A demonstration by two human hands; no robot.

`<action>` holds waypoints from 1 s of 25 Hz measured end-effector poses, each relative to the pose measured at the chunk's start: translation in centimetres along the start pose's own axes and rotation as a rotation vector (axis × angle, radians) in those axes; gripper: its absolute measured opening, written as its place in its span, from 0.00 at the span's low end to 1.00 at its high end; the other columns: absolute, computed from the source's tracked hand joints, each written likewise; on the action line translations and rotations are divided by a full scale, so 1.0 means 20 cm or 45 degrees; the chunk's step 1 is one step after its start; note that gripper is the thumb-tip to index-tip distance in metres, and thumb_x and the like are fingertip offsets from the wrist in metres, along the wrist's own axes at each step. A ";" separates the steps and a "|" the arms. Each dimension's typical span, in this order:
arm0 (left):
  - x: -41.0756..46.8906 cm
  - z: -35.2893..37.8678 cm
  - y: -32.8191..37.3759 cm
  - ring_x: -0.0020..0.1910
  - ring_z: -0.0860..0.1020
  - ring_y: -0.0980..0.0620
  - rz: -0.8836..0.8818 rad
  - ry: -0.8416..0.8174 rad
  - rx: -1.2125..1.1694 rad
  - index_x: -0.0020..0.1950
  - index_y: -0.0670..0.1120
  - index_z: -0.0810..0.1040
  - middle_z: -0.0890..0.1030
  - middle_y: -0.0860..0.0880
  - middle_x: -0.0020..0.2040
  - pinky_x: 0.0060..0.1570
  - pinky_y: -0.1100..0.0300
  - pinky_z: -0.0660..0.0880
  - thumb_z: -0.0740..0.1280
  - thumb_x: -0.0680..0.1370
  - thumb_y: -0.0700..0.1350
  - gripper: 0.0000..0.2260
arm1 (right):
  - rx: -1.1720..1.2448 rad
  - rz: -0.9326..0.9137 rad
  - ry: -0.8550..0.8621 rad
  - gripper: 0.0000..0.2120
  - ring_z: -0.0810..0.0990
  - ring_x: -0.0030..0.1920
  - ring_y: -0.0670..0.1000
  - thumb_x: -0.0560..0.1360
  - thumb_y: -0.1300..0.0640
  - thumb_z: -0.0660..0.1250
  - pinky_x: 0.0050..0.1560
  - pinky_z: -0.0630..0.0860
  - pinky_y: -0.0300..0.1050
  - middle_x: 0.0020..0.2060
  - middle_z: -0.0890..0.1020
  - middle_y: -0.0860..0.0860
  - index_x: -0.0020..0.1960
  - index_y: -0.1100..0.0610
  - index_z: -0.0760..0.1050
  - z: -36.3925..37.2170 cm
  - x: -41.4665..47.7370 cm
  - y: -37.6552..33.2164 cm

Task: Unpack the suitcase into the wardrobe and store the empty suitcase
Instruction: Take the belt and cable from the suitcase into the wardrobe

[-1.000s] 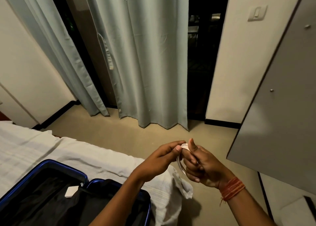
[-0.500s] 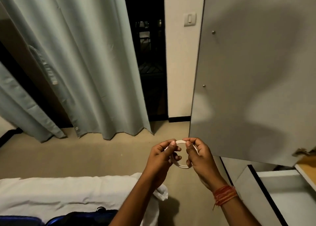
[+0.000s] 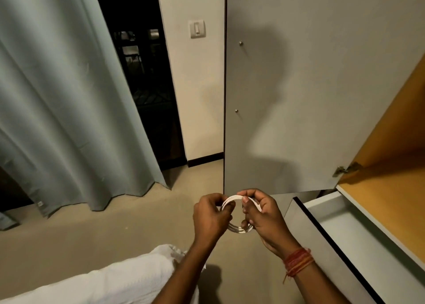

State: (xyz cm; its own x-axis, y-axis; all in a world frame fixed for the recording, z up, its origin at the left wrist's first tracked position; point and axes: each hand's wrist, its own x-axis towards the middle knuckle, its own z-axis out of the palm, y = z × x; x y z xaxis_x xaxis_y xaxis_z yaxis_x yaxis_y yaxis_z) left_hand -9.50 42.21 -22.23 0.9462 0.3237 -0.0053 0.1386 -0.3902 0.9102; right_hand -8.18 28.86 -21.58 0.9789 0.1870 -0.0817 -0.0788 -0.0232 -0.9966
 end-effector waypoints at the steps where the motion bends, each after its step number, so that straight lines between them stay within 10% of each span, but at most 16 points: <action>1: -0.01 0.02 -0.02 0.30 0.79 0.52 0.119 0.075 0.201 0.40 0.47 0.79 0.80 0.51 0.33 0.35 0.53 0.80 0.69 0.75 0.41 0.04 | 0.001 -0.011 0.015 0.06 0.74 0.31 0.46 0.79 0.58 0.62 0.34 0.78 0.45 0.37 0.76 0.52 0.52 0.54 0.78 0.01 -0.02 0.00; 10: 0.01 -0.09 -0.05 0.47 0.81 0.46 -0.074 -0.471 -0.408 0.59 0.47 0.77 0.81 0.47 0.49 0.50 0.53 0.79 0.72 0.74 0.43 0.14 | -0.178 0.031 0.169 0.07 0.79 0.37 0.50 0.80 0.57 0.62 0.39 0.82 0.50 0.42 0.78 0.56 0.54 0.53 0.78 -0.06 -0.08 0.10; 15: -0.04 0.05 -0.08 0.38 0.79 0.47 -0.123 -0.653 -0.525 0.45 0.42 0.82 0.81 0.44 0.37 0.45 0.54 0.78 0.72 0.74 0.41 0.03 | -0.075 0.081 0.336 0.08 0.78 0.41 0.51 0.79 0.59 0.62 0.36 0.79 0.43 0.41 0.78 0.55 0.54 0.55 0.79 -0.15 -0.12 0.18; 25: -0.16 0.68 0.21 0.40 0.81 0.49 -0.205 -0.893 -0.433 0.47 0.41 0.83 0.83 0.41 0.41 0.47 0.59 0.80 0.61 0.81 0.44 0.13 | -0.192 0.049 0.773 0.09 0.78 0.35 0.44 0.78 0.60 0.63 0.32 0.73 0.37 0.36 0.81 0.46 0.47 0.50 0.81 -0.73 -0.20 0.29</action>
State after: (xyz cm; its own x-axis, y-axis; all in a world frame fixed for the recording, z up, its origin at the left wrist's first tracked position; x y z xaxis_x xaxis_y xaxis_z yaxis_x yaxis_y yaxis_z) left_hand -7.98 27.87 -23.96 0.9011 -0.3089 -0.3044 0.2997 -0.0638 0.9519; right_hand -9.73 13.59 -26.97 0.9117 -0.4072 -0.0544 -0.1322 -0.1654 -0.9773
